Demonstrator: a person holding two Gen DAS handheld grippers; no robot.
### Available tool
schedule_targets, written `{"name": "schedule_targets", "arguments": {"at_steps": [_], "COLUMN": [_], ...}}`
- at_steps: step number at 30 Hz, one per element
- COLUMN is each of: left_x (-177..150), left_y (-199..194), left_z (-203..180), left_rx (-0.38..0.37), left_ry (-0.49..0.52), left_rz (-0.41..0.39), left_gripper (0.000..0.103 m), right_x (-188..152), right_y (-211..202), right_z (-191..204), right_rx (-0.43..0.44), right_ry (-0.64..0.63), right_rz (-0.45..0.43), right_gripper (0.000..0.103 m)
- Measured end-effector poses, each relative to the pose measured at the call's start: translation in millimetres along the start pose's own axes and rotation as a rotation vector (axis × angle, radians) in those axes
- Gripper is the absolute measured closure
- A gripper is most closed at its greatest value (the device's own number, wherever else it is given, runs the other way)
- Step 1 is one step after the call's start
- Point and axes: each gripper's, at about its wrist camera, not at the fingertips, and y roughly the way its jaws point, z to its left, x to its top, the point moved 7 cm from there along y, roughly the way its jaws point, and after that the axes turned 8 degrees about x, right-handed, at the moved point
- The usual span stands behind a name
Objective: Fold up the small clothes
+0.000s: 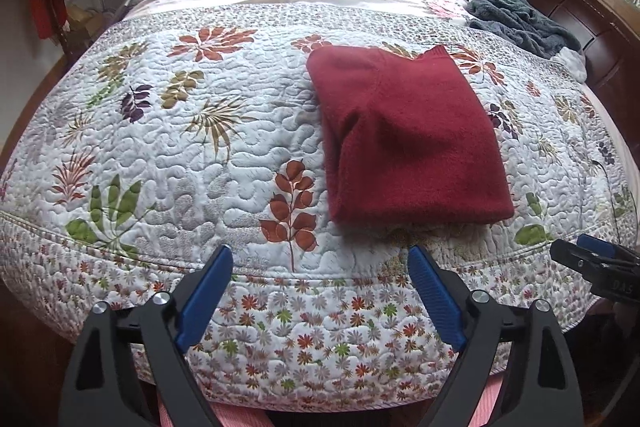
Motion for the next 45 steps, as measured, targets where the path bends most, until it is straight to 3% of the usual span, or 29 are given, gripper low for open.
{"name": "schedule_targets", "arguments": {"at_steps": [7,21,45], "left_x": [1,6,22], "left_y": [-21,-55,-62], "left_z": [-3,-4,-12], "left_rx": [0.056,0.077,0.068], "left_ry": [0.026,0.019,0.013], "left_rz": [-0.023,-0.058,-0.060], "left_gripper": [0.010,0.010,0.010], "right_x": [1,6,26], "right_y": [-21,-59,-70], "right_z": [10,20,35], "right_rx": [-0.038,-0.144,-0.078], "right_ry": [-0.017,-0.035,-0.036], "right_rz": [-0.028,-0.060,-0.096], "right_gripper": [0.007,0.004,0.004]}}
